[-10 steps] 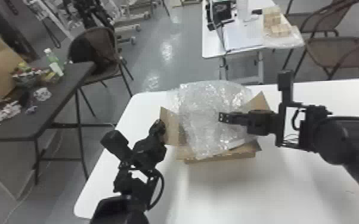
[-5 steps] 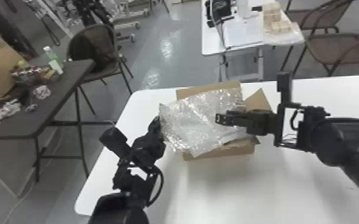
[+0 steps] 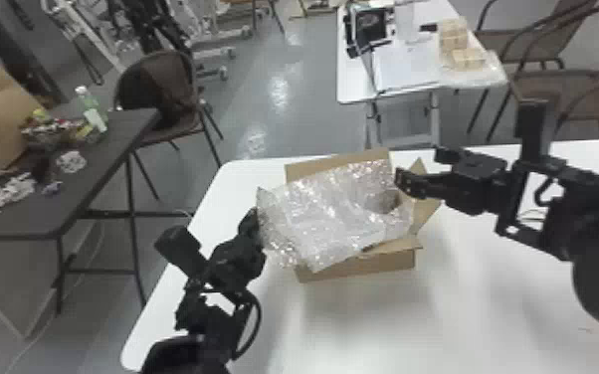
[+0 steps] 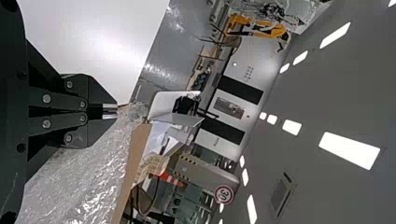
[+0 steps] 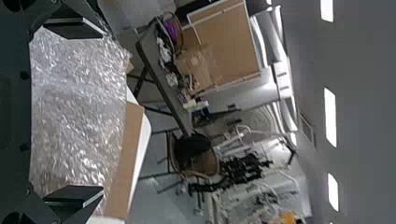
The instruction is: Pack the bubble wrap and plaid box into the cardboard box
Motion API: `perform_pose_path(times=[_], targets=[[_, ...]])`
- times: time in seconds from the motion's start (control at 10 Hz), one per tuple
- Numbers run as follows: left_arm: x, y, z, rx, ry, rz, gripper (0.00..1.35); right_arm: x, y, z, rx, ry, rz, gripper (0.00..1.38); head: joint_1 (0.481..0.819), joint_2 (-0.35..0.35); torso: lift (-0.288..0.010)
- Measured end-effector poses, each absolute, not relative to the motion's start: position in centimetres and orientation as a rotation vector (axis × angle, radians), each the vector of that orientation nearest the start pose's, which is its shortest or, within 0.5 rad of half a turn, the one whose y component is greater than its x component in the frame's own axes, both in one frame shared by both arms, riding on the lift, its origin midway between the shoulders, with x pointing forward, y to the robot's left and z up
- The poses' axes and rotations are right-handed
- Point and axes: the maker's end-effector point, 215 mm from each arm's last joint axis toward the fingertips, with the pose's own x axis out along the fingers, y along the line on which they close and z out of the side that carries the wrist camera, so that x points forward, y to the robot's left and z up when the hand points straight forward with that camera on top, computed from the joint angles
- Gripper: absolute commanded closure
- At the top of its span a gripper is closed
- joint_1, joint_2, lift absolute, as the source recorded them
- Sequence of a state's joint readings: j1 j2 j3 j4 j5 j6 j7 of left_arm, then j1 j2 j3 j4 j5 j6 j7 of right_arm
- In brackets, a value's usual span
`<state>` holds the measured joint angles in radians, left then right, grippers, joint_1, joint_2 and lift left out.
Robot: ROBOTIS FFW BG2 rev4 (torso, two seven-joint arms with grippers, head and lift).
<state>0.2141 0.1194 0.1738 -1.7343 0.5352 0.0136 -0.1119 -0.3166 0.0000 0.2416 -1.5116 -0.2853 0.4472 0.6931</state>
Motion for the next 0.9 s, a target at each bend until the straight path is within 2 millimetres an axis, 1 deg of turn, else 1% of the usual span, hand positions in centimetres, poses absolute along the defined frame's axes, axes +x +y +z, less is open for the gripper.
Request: perform_pose_path(times=[0.1,0.2,0.3,0.4,0.5,0.7,0.8,0.9], targets=[[52.4,34.0,-35.3,-0.388,-0.005,0.048,1.21,57.3,2.2,-26.6,0.24,0.09,0.938,0.11,0.656,0.35,-0.119],[52.2,34.4,-35.4,-0.39,-0.004,0.054,1.21,56.8,-1.0,-26.8,0.224,0.036,0.871,0.11,0.665,0.334,-0.119],[52.0,34.6,-35.4,-0.393,-0.006,0.058,1.21,55.6,-3.9,-27.6,0.208,-0.001,0.81,0.11,0.679,0.31,-0.119],[51.7,34.9,-35.5,-0.395,-0.008,0.062,1.21,53.9,-5.9,-28.8,0.215,-0.027,0.756,0.12,0.695,0.295,-0.119],[51.4,35.1,-35.7,-0.397,-0.009,0.068,1.21,52.0,-7.7,-30.0,0.204,-0.035,0.707,0.13,0.695,0.286,-0.119],[50.7,35.8,-36.2,-0.402,-0.005,0.085,1.21,49.0,-11.9,-32.1,0.15,-0.017,0.579,0.13,0.695,0.26,-0.119],[50.4,36.2,-36.4,-0.403,-0.005,0.092,1.21,47.5,-13.6,-33.2,0.145,0.004,0.536,0.13,0.695,0.255,-0.119],[50.1,36.7,-36.5,-0.402,-0.005,0.1,1.21,46.2,-14.8,-33.9,0.138,0.021,0.512,0.13,0.695,0.249,-0.119]])
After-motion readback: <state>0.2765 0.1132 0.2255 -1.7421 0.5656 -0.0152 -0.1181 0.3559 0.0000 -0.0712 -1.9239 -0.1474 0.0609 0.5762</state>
